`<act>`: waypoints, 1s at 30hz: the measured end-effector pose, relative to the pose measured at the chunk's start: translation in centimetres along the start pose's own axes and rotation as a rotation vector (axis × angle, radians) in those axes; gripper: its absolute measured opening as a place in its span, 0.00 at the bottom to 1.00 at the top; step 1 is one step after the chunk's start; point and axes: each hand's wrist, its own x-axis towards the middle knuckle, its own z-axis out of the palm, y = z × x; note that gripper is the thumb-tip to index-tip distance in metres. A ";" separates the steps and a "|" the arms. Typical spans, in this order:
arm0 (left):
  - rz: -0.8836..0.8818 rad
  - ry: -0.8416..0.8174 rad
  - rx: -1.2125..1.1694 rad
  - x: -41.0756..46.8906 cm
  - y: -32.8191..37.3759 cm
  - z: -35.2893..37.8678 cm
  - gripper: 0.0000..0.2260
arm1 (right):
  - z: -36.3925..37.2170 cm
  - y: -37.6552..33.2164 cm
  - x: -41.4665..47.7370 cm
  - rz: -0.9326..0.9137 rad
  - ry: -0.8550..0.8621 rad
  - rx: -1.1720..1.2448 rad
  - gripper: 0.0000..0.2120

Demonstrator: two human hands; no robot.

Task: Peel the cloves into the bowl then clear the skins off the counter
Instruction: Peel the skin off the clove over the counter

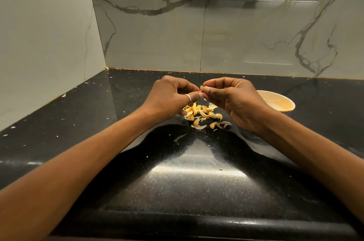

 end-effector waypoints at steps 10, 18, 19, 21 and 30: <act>-0.038 0.055 -0.158 -0.1 0.2 0.0 0.09 | 0.4 0.1 -0.5 -0.104 -0.001 -0.176 0.08; 0.002 0.054 -0.117 0.0 -0.2 0.0 0.09 | 0.3 0.4 -0.7 -0.231 -0.003 -0.418 0.05; 0.019 0.061 -0.099 0.0 -0.3 0.0 0.09 | 0.3 0.5 -0.6 -0.255 0.002 -0.469 0.05; 0.060 0.069 -0.061 0.0 -0.4 0.1 0.09 | 0.4 0.6 -0.5 -0.281 0.008 -0.533 0.05; 0.111 0.054 -0.093 0.1 -0.5 0.1 0.12 | 0.3 0.5 -0.5 -0.264 -0.028 -0.481 0.05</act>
